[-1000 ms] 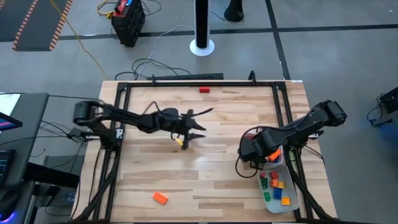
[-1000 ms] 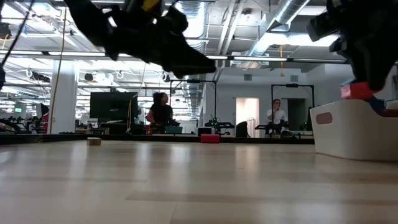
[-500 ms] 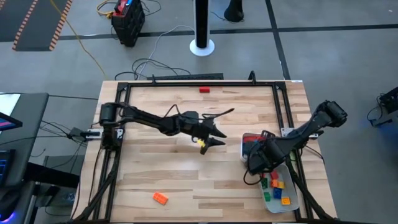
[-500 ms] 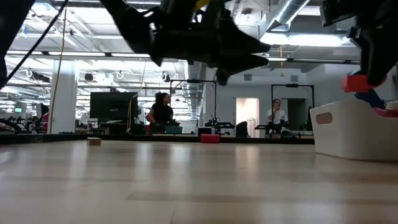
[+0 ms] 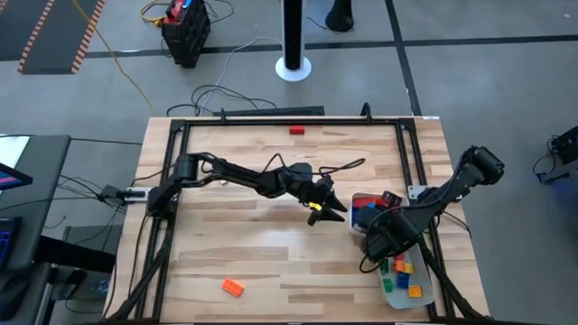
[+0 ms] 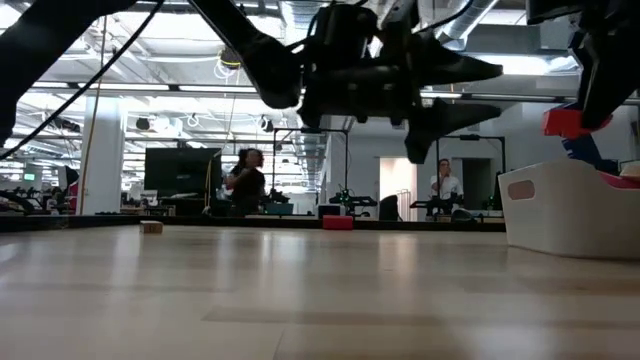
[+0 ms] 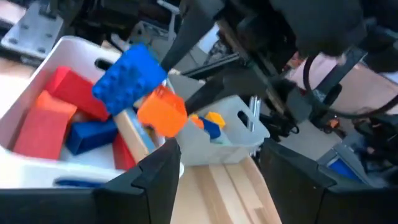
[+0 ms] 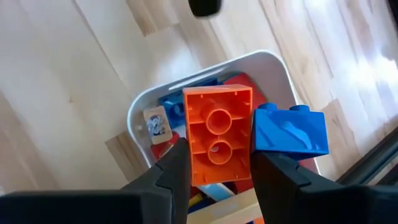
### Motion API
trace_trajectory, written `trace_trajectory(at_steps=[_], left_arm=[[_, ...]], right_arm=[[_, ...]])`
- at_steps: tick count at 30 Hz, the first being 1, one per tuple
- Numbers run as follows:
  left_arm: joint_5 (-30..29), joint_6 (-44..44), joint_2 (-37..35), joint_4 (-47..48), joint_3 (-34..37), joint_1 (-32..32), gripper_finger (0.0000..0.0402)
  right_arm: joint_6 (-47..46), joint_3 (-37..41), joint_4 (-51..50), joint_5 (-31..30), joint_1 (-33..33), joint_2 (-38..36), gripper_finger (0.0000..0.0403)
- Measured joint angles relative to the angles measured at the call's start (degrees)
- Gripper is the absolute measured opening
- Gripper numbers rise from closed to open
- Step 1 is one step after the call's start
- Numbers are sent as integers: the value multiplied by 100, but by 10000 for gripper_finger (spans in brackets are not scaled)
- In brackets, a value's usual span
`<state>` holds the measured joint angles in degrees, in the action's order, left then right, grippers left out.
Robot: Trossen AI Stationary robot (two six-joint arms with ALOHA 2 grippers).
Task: Sort blocks by size
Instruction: Put the 8 stud orange game piece into the grey bin
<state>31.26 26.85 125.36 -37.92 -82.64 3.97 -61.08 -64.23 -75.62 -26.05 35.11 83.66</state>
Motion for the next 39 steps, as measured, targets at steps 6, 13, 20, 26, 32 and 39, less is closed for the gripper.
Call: trace_trajectory(at_steps=[6, 13, 20, 26, 32, 39], left_arm=[[-268, -133, 61, 296, -362, -16, 214], [-813, -1723, 59, 974, -624, -193, 214], [-1562, -4932, 59, 1055, -624, -499, 214], [-2984, -5493, 59, 1041, -624, -735, 214], [-2992, -5076, 59, 1095, -624, -715, 214], [-2823, -5112, 59, 1197, -624, -695, 214]], right_arm=[[1, 0, -1, -120, -32, 0, 162], [0, -71, 25, -149, -41, 2, 162], [0, -136, 154, -149, -39, 2, 162], [19, -136, 255, -124, -81, 2, 162], [318, -136, 463, -121, -156, 2, 162], [458, -140, 542, -204, -195, 2, 162]])
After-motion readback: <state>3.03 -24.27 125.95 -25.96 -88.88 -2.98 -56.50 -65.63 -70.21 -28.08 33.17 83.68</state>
